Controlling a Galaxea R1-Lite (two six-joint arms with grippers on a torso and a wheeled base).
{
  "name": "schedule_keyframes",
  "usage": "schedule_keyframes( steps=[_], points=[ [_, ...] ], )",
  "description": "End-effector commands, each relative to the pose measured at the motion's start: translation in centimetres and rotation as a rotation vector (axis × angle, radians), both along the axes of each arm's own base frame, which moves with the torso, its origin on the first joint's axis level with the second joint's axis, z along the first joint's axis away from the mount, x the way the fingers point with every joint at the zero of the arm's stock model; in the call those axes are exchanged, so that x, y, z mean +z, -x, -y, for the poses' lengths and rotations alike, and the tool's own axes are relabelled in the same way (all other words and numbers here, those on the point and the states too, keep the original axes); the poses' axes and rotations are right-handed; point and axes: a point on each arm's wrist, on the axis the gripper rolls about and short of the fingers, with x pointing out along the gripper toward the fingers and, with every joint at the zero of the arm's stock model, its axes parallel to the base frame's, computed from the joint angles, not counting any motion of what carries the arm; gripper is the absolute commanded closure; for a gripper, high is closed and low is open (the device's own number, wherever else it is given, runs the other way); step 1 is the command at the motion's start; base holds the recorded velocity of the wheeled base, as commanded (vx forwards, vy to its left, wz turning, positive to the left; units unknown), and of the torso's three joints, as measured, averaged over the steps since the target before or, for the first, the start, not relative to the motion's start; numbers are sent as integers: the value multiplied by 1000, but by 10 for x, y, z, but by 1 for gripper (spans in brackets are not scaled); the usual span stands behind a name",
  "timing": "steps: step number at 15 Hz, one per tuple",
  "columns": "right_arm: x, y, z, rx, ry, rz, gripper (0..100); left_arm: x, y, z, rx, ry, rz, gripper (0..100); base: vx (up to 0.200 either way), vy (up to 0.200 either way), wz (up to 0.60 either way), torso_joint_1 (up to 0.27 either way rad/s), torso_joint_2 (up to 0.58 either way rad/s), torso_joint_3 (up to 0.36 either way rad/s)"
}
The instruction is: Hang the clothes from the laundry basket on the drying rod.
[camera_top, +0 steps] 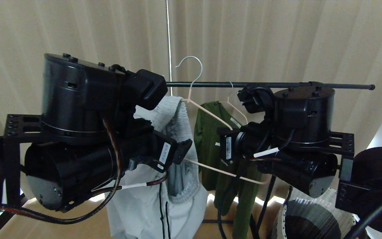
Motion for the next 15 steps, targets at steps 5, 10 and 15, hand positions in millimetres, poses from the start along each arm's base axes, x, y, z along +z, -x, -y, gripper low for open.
schedule_keyframes(
  steps=[5, 10, 15],
  points=[
    [18, -11, 32, -65, -19, 43, 100, -2, 29, -30, -118, -7, 89, 0, 0, 0, 0, 0, 0, 0],
    [30, 3, 71, 55, 44, 99, 100, 9, 4, -77, -52, -211, 358, 0, 0, 0, 0, 0, 0, 0],
    [27, 4, 70, 66, 52, 91, 100, 8, -9, -70, -223, -332, 481, 0, 0, 0, 0, 0, 0, 0]
  ],
)
